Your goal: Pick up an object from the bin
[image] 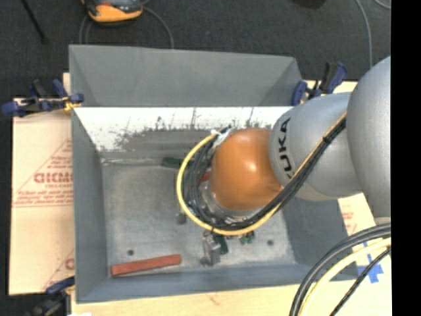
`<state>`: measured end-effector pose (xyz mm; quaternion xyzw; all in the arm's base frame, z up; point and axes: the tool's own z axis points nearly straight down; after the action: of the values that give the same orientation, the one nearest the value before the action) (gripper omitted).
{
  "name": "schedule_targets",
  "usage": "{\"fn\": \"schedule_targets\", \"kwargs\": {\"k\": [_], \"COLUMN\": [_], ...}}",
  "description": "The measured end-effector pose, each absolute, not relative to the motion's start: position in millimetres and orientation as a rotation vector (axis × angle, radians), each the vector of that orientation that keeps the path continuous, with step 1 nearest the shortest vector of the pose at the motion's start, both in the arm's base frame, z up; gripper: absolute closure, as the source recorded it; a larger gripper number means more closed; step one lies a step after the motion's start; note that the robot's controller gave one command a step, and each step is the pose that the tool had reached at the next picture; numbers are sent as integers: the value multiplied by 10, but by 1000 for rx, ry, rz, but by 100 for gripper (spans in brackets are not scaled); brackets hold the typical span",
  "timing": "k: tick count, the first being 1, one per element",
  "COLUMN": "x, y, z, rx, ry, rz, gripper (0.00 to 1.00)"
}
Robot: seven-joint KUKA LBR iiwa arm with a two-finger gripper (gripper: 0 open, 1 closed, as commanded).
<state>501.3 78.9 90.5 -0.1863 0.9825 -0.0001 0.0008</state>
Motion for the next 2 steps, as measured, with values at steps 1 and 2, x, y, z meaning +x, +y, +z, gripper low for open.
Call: {"fn": "schedule_targets", "kwargs": {"k": [1,2], "x": [4877,4856], "y": [532,672], "z": [799,854], "rx": [-794,-864], "ry": [3036,3017], "rz": [0,-3], "gripper": [0,0]}}
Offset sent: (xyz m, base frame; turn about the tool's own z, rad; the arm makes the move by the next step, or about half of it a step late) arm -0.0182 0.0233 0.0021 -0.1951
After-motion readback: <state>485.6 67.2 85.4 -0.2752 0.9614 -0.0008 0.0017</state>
